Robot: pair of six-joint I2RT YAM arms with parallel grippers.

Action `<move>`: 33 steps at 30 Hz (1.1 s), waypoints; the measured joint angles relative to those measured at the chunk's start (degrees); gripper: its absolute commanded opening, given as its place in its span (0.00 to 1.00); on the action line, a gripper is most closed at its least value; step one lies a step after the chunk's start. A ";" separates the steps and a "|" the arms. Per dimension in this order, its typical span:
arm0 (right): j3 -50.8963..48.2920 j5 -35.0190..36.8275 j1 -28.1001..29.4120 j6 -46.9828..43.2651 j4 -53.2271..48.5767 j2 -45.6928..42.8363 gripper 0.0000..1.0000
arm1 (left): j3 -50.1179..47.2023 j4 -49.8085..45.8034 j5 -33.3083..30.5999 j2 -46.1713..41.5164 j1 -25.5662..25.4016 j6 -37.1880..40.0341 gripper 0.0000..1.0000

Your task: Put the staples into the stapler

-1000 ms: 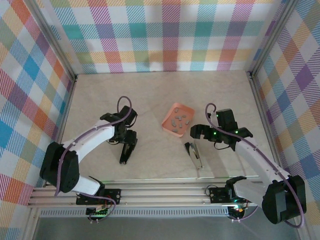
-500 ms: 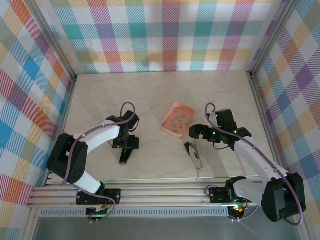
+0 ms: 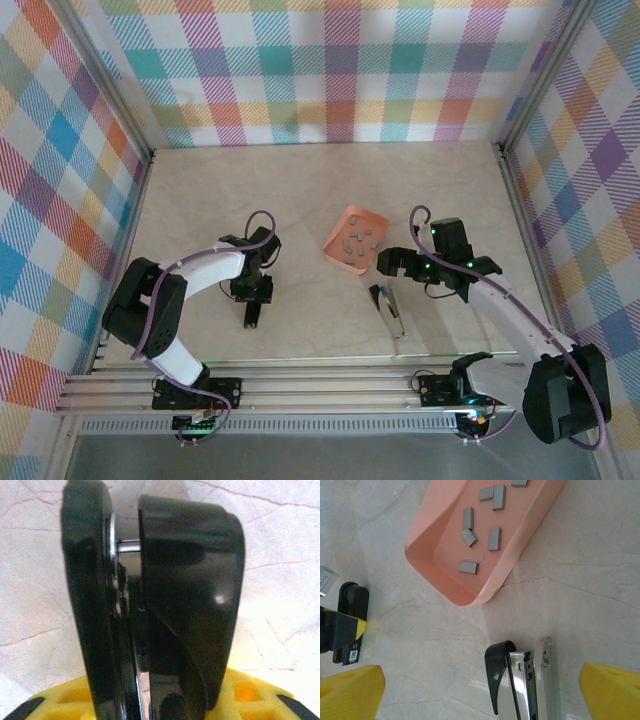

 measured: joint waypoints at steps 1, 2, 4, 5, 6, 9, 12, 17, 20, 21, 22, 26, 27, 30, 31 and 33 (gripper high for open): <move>-0.13 0.00 0.00 -0.07 0.39 0.00 0.99 | -0.02 0.20 0.52 -0.22 -0.02 0.66 0.29; -0.35 -0.02 0.02 -0.22 1.01 0.00 0.99 | -0.07 0.48 1.38 -0.57 -0.04 1.42 0.28; -0.76 -0.46 0.04 -0.66 2.38 0.00 0.99 | -0.24 1.57 3.43 -2.05 -0.22 3.48 0.26; -0.90 -1.09 0.04 -1.22 3.23 0.00 0.99 | -0.24 2.27 4.90 -3.41 -0.37 4.92 0.25; -0.94 -1.77 0.04 -1.79 4.07 0.00 0.99 | -0.24 3.04 6.40 -4.81 -0.46 6.29 0.24; -0.94 -5.33 0.04 -4.28 8.55 -0.04 0.99 | -0.24 6.73 12.44 -10.93 -0.83 11.63 0.23; -0.94 -10.38 0.15 -7.61 13.88 -0.04 0.99 | -0.22 11.56 20.15 -16.87 -1.07 18.18 0.17; 0.98 -19.04 2.23 -15.41 17.94 0.37 0.99 | -0.20 16.81 34.27 -20.68 -1.22 30.95 0.05; 4.37 -23.56 5.29 -20.09 17.94 2.12 0.99 | 0.04 16.50 41.38 -20.44 -1.60 39.06 0.04; 5.44 -24.92 6.43 -21.49 17.94 2.80 1.00 | 0.39 15.89 43.30 -20.11 -1.81 41.81 0.03; 6.29 -26.05 7.54 -22.97 17.90 3.39 1.00 | 1.01 14.99 44.83 -19.52 -2.05 44.19 0.03; 7.48 -29.16 11.58 -27.39 17.73 4.83 0.97 | 4.07 12.20 48.96 -16.90 -3.04 51.06 0.03; 7.48 -29.86 12.33 -28.13 17.62 5.16 0.97 | 4.61 11.78 49.79 -16.46 -3.13 52.41 0.03; 7.48 -31.45 14.14 -29.55 17.53 6.40 0.97 | 5.27 11.45 51.84 -15.91 -3.28 55.71 0.02; 7.48 -31.69 14.51 -29.92 17.53 6.82 0.97 | 5.29 11.32 52.52 -15.80 -3.39 56.63 0.02; 7.48 -31.76 15.13 -30.34 17.68 7.45 0.96 | 5.31 10.86 53.68 -15.67 -3.52 58.07 0.02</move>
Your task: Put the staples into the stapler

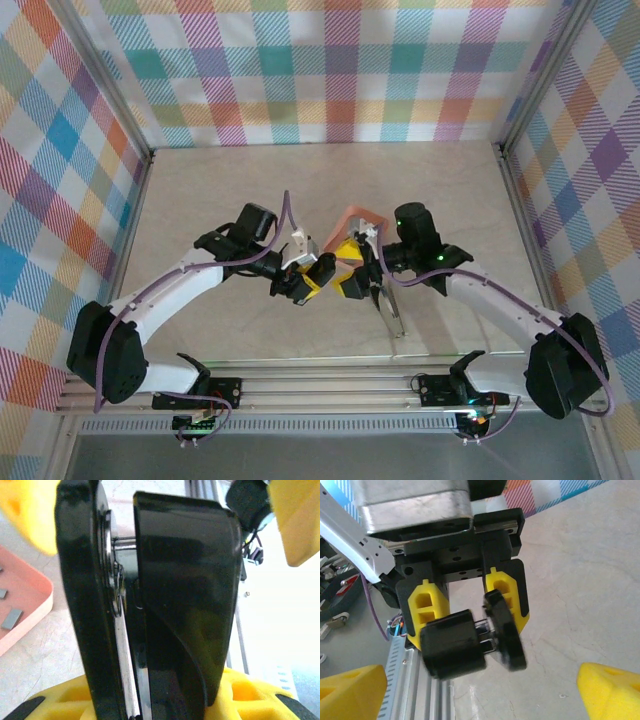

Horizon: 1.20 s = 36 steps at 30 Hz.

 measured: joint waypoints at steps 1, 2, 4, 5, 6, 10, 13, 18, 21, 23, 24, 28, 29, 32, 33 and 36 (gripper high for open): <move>0.00 0.00 0.28 -0.13 0.26 0.28 0.95 | 0.02 -0.39 0.55 0.07 -0.09 0.74 0.02; 0.00 -0.09 0.52 -0.20 0.61 0.57 0.95 | 0.02 -0.61 1.01 0.11 -0.20 1.42 0.01; 0.00 -0.26 0.76 -0.33 1.25 1.09 0.94 | 0.13 -1.07 1.86 0.28 -0.33 2.64 0.01; 0.02 -0.42 0.81 -0.44 1.62 1.40 0.92 | 0.28 -1.60 2.19 0.39 -0.37 3.15 0.02; 0.07 -0.66 0.83 -0.55 1.84 1.68 0.90 | 0.33 -1.90 2.38 0.44 -0.39 3.52 0.02; 0.09 -2.78 0.96 -1.86 3.02 2.78 0.99 | 0.39 -2.38 2.93 0.50 -0.39 4.68 0.02; 0.11 -4.15 1.25 -2.71 4.68 3.13 0.99 | 0.39 -2.78 3.13 0.50 -0.55 5.20 0.02; 0.42 -4.59 2.19 -3.23 6.19 3.48 0.99 | 0.39 -3.43 3.43 0.50 -0.70 5.70 0.02; 0.85 -4.13 2.93 -3.43 6.21 3.80 0.99 | 0.39 -3.41 3.54 0.50 -0.72 5.77 0.01; 1.31 -3.96 3.23 -3.52 6.01 4.02 0.98 | 0.39 -3.41 3.54 0.50 -0.72 5.77 0.02; 1.73 -3.91 3.43 -3.58 5.84 4.26 0.93 | 0.39 -3.41 3.54 0.50 -0.72 5.77 0.02; 2.19 -3.80 3.45 -3.45 6.03 5.03 0.67 | 0.42 -3.41 3.48 0.50 -0.70 5.79 0.02; 2.16 -4.11 3.48 -3.28 6.03 5.05 0.63 | 0.44 -3.39 3.19 0.59 -0.68 5.73 0.02; 2.16 -4.96 3.80 -3.63 6.21 5.03 0.37 | 0.55 -3.48 2.45 0.68 -0.66 5.70 0.03; 2.16 -5.55 3.89 -3.76 6.14 5.03 0.29 | 0.59 -3.43 2.08 0.68 -0.59 5.57 0.05; 2.12 -6.93 3.87 -4.63 6.08 5.01 0.20 | 0.72 -3.82 1.77 0.70 -0.57 5.57 0.17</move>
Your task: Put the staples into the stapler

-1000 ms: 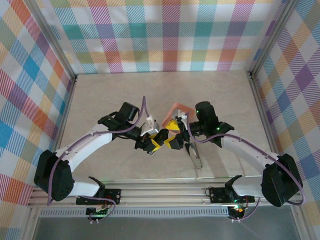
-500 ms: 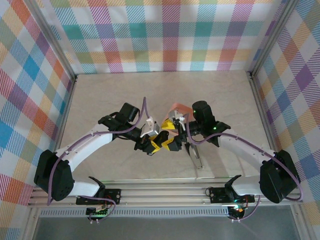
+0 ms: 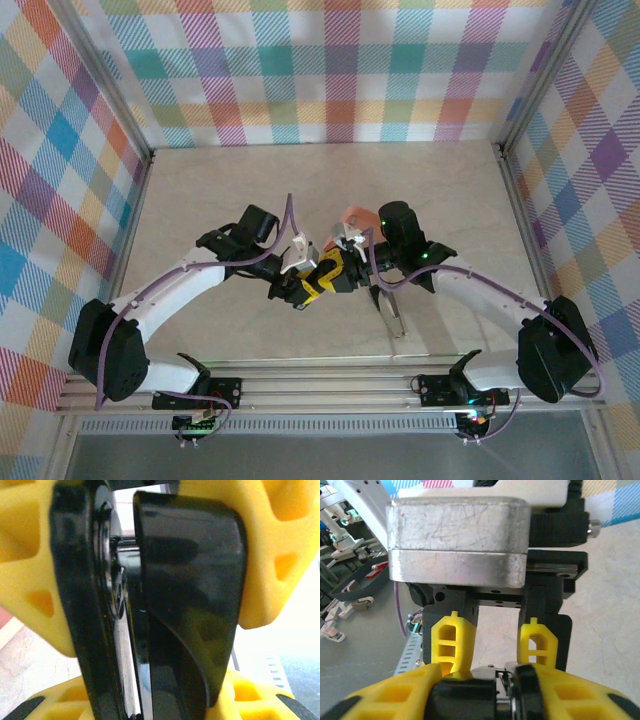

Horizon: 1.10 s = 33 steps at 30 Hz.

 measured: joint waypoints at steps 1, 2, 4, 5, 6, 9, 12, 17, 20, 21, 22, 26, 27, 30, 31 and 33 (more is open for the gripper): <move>-0.02 -0.31 0.00 0.00 -0.02 -0.02 0.18 | 0.00 0.02 -0.02 0.00 -0.02 0.00 0.26; -0.07 -0.28 0.00 -0.02 -0.07 -0.07 0.15 | 0.00 0.02 -0.13 -0.04 -0.04 -0.22 0.40; -0.28 0.59 0.00 0.04 -0.04 -0.39 0.11 | 0.00 0.48 -0.61 -0.17 -0.09 -1.11 0.65; -0.59 2.08 0.00 0.24 -0.17 -0.81 0.10 | 0.04 0.87 -1.20 -0.44 -0.11 -2.12 0.85; -1.14 3.21 0.00 0.37 -0.26 -1.31 0.09 | 0.04 1.29 -1.97 -0.85 -0.13 -3.15 1.00; -3.61 7.43 0.00 2.62 -0.52 -3.54 0.12 | 0.04 2.95 -5.46 -3.15 -0.13 -6.27 1.00; -6.14 13.66 0.00 8.63 -0.15 -5.73 0.13 | -0.79 6.25 -11.04 -7.13 -0.13 -10.19 1.00; -6.40 30.05 0.00 27.61 -2.40 -6.21 0.12 | -6.47 15.34 -22.14 -14.38 -0.15 -19.30 1.00; -5.86 35.15 -0.17 37.92 -3.93 -5.46 0.11 | -9.97 20.39 -26.84 -15.50 -0.37 -23.74 0.99; -5.68 36.48 -0.17 41.86 -4.26 -5.05 0.11 | -11.10 21.86 -28.30 -15.39 -0.68 -24.39 0.98; -5.57 37.18 -0.15 45.07 -4.55 -4.70 0.11 | -12.04 22.84 -29.55 -15.08 -1.29 -24.74 0.97; -5.20 38.14 -0.04 54.90 -4.55 -3.02 0.12 | -12.92 24.94 -32.20 -11.74 -4.26 -24.35 0.89; -5.07 38.05 -0.04 56.54 -4.48 -2.54 0.13 | -12.90 25.35 -32.30 -10.47 -4.83 -24.13 0.88; -4.59 37.22 0.02 60.15 -4.31 -1.14 0.13 | -12.90 26.27 -32.39 -7.32 -5.68 -23.82 0.84; -4.35 36.81 0.07 60.94 -4.31 -0.70 0.13 | -12.90 26.67 -32.37 -6.54 -5.84 -23.82 0.82; -3.96 36.06 0.20 62.14 -3.85 -0.04 0.13 | -12.90 27.98 -32.39 -5.64 -6.19 -23.78 0.78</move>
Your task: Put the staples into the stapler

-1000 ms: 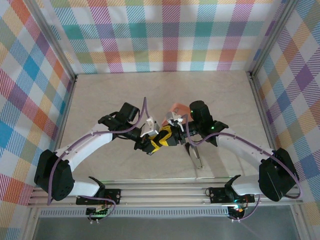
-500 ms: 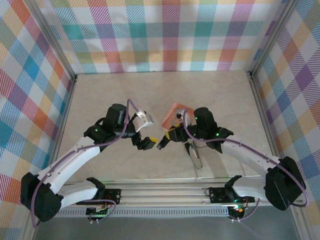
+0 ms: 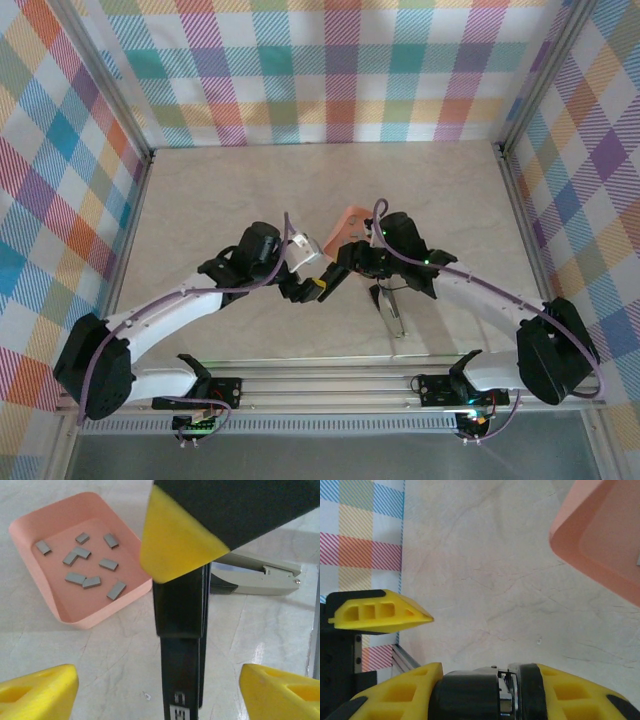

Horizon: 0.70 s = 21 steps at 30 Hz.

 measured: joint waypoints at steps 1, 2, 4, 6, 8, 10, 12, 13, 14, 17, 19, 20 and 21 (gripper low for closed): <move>0.11 -0.46 0.09 0.57 0.44 0.26 0.13 | 0.00 0.79 0.00 0.20 -0.20 -0.04 0.76; 0.24 -0.81 0.15 0.98 0.79 0.44 0.13 | 0.00 1.49 0.07 0.42 -0.26 0.00 0.75; 0.44 -1.66 0.20 1.60 1.55 0.61 0.13 | 0.00 2.93 0.20 0.85 -0.33 -0.04 0.74; 0.63 -2.36 0.20 2.12 2.21 0.61 0.13 | 0.00 4.13 0.50 1.40 -0.33 -0.09 0.74; 0.74 -2.95 0.24 2.40 2.97 0.61 0.13 | 0.00 5.42 0.70 2.05 -0.33 -0.09 0.73; 0.76 -3.48 0.24 2.51 3.54 0.61 0.13 | 0.00 6.36 0.98 2.78 -0.33 -0.04 0.69; 0.76 -3.82 0.31 2.51 3.78 0.63 0.13 | 0.00 7.02 1.27 3.45 -0.35 0.00 0.63; 0.76 -4.00 0.35 2.51 3.91 0.61 0.13 | 0.02 7.23 1.53 3.67 -0.35 0.04 0.59; 0.76 -4.07 0.39 2.51 4.02 0.61 0.13 | 0.00 7.30 1.68 3.76 -0.35 0.04 0.55; 0.76 -4.35 0.55 2.49 4.33 0.61 0.13 | 0.00 7.89 2.60 3.80 -0.39 -0.11 0.45; 0.76 -4.35 0.57 2.49 4.57 0.61 0.13 | 0.00 8.41 3.32 3.80 -0.42 -0.11 0.36; 0.76 -4.22 0.55 2.49 4.85 0.61 0.13 | 0.00 8.61 3.76 3.80 -0.55 -0.11 0.31; 0.76 -4.20 0.55 2.47 4.94 0.61 0.13 | 0.02 8.66 3.76 3.80 -0.68 -0.15 0.27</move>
